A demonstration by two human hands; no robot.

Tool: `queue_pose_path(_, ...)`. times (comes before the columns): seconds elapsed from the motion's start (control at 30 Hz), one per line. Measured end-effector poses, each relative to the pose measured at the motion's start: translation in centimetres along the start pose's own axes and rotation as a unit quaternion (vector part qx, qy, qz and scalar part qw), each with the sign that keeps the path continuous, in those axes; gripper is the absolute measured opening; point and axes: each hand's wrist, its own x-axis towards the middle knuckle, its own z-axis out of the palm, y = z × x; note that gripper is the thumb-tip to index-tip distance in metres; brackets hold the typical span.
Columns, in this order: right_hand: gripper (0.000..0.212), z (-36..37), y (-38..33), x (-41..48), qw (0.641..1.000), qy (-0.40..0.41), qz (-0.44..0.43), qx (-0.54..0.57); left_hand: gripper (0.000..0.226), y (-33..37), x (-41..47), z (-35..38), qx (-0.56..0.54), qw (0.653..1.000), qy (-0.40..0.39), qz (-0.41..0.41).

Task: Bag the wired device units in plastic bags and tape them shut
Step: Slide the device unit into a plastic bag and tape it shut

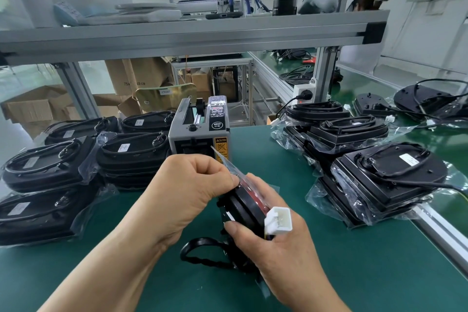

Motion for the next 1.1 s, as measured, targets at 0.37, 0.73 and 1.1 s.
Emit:
queue_pose_path(0.37, 0.078, 0.1, 0.1, -0.1, 1.0, -0.004, -0.002, -0.014, 0.013, -0.7, -0.3, 0.0, 0.056, 0.997, 0.027, 0.052)
queue_pose_path(0.73, 0.079, 0.2, -0.1, -0.2, 1.0, 0.001, -0.003, -0.017, 0.056, -1.7, -0.3, 0.3, 0.002, 0.998, 0.058, -0.007)
queue_pose_path(1.1, 0.077, 0.3, 0.0, -0.1, 1.0, 0.008, -0.014, -0.023, 0.01, -2.2, -0.3, 1.8, -0.067, 0.995, 0.069, -0.003)
